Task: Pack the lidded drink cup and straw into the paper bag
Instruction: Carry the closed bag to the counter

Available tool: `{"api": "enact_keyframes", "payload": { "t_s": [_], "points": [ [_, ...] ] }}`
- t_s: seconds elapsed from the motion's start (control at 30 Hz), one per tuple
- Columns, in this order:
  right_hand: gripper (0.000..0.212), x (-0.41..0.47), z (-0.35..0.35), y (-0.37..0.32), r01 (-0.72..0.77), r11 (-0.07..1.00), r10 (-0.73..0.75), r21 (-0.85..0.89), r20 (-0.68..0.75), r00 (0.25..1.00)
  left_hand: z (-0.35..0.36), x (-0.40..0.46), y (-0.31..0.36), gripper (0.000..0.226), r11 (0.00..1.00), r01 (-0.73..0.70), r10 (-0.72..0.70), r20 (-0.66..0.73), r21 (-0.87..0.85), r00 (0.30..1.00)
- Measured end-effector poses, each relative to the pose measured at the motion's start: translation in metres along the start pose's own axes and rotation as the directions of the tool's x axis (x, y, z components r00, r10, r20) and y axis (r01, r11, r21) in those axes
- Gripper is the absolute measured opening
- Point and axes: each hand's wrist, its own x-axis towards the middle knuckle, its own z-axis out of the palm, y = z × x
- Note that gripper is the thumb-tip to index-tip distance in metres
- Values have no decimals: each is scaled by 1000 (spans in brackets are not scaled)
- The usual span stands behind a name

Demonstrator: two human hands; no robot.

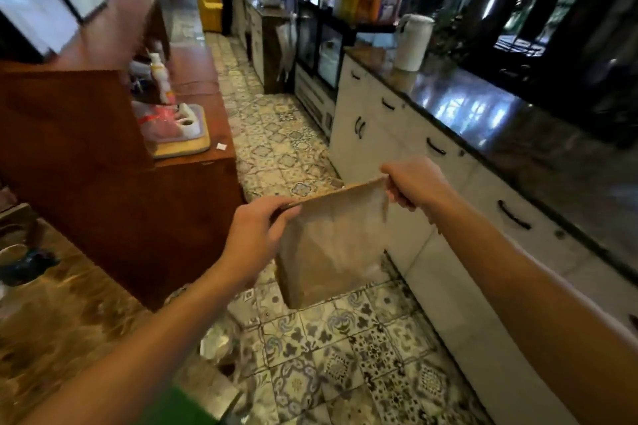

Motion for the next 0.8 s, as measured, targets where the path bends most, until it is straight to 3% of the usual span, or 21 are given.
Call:
{"api": "enact_keyframes", "payload": {
  "t_s": [0.07, 0.17, 0.23, 0.43, 0.6, 0.8],
  "points": [
    [21, 4, -42, 24, 171, 982, -179, -77, -129, 975, 26, 27, 8, 13, 997, 18, -11, 78, -78, 997],
    [10, 13, -97, 63, 274, 942, -278, -193, 5, 960, 71, 65, 24, 11, 983, 58, -24, 190, -174, 981],
    [18, 26, -127, 93, 264, 914, -255, -307, 71, 964, 103, 89, 39, 10, 969, 77, -18, 240, -236, 971],
    [18, 56, -205, 167, 179, 906, -195, -384, -2, 981, 193, 151, 85, 12, 945, 83, 28, 333, -316, 943],
    [6, 66, -259, 204, 147, 938, -208, -312, -171, 963, 269, 210, 121, 12, 905, 59, 110, 365, -421, 925],
    [3, 83, -310, 240, 23, 974, -118, -224, -424, 898, 379, 291, 163, 7, 871, -50, 248, 351, -489, 903]
  ]
}}
